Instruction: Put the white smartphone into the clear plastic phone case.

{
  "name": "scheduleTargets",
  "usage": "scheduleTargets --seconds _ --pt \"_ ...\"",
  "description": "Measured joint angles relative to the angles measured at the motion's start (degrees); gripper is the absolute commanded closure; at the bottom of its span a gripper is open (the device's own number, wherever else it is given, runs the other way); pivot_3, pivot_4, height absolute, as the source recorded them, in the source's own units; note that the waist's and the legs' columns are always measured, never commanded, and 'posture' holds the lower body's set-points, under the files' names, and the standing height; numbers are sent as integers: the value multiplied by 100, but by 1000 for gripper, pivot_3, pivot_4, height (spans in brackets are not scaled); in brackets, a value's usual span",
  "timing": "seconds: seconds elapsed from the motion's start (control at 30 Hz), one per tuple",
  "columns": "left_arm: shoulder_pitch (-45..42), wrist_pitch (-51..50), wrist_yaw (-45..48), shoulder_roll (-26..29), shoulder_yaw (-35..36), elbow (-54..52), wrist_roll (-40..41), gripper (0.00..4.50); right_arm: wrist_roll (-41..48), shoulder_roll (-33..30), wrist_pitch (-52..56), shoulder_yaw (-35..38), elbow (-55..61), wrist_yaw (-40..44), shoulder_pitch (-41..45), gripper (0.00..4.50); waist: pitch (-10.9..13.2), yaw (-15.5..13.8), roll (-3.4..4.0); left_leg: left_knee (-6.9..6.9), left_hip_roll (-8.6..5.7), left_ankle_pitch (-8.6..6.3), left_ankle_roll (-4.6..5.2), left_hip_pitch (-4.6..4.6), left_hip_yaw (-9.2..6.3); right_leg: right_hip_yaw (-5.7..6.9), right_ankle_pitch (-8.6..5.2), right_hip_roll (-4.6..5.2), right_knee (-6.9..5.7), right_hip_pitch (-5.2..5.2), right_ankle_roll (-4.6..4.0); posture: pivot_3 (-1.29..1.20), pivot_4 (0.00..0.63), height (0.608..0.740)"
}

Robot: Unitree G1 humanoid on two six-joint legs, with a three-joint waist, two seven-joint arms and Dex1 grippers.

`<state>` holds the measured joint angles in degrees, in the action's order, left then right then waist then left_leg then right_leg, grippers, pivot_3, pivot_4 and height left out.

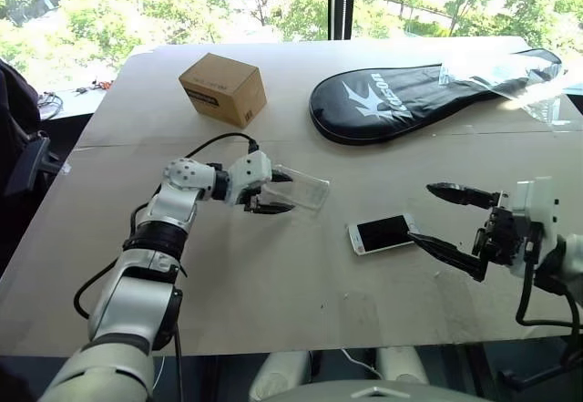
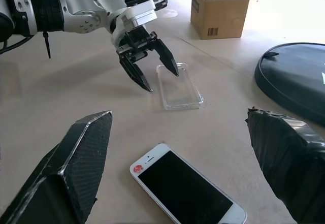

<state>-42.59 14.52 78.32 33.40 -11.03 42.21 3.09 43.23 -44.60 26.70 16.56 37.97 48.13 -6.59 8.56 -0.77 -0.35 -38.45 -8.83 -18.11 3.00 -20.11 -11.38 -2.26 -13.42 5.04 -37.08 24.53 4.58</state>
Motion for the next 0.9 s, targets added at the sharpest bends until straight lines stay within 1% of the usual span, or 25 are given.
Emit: scheduleTargets --seconds 0.07,0.17,0.2,0.23,0.27,0.33,0.53,0.67,0.77,0.83,0.87,0.9 --pt "-62 62 30 -11 -30 132 -69 1429 -7 0 -12 0 -4 -1 42 0 -1 -1 -2 -1 0 0 0 0 -2 2 0 -1 -2 0 0 0 150 740" --pt "-231 115 123 -43 -85 325 -139 2197 -21 1 -15 0 -10 -4 40 0 -2 -1 -3 -4 0 0 0 0 0 0 0 0 -5 0 0 0 150 740" --pt "-273 118 150 -80 -86 430 -168 2726 -23 2 -15 0 -11 -15 39 0 -2 0 -3 -7 0 0 0 0 1 0 0 0 -9 0 0 0 150 740" --pt "-290 118 173 -103 -87 476 -170 3012 -23 4 -15 0 -11 -22 38 0 -2 -3 -3 -10 -1 0 0 0 1 0 0 0 -12 0 0 0 150 740" --pt "-356 117 178 -141 -90 573 -186 3543 -23 14 -15 0 -11 -40 36 0 -2 -4 -3 -16 -1 0 0 0 1 0 0 0 -19 0 0 0 150 740" --pt "-437 115 225 -140 -113 640 -250 4456 -24 38 -15 0 -10 -85 29 0 -2 -6 -8 -26 -1 0 0 0 2 -1 0 0 -33 0 0 0 150 740" --pt "-587 53 371 -229 -167 742 -363 4485 -45 39 38 1 12 -241 77 0 -3 -11 -9 -55 -5 0 0 0 6 -5 0 0 -60 -1 1 0 150 740" --pt "-630 61 318 -471 -132 798 -357 4485 -16 38 70 2 74 -287 81 0 -3 -37 -10 -69 -7 0 0 -11 0 2 1 1 -60 0 2 0 150 740" --pt "-759 -32 116 -805 -108 903 -363 4485 -22 38 65 20 63 -272 59 0 -2 -56 -13 -89 -11 -1 1 -37 -6 9 6 2 -60 17 11 0 150 740" --pt "-880 0 -67 -1117 -184 929 -441 4485 -111 6 54 21 -39 -225 -52 0 -2 -60 -16 -101 -15 0 1 -60 -8 12 10 4 -60 32 16 0 150 740" --pt "-908 33 -121 -1228 -247 929 -497 4485 -169 -12 54 22 -104 -214 -97 0 -1 -50 -17 -101 -16 0 1 -60 -5 10 11 6 -60 32 17 0 150 740" --pt "-918 14 -189 -1457 -268 932 -521 4485 -231 -37 56 46 -207 -192 -203 0 -1 -32 -17 -100 -17 -1 1 -60 -3 7 10 8 -60 33 17 0 150 740"
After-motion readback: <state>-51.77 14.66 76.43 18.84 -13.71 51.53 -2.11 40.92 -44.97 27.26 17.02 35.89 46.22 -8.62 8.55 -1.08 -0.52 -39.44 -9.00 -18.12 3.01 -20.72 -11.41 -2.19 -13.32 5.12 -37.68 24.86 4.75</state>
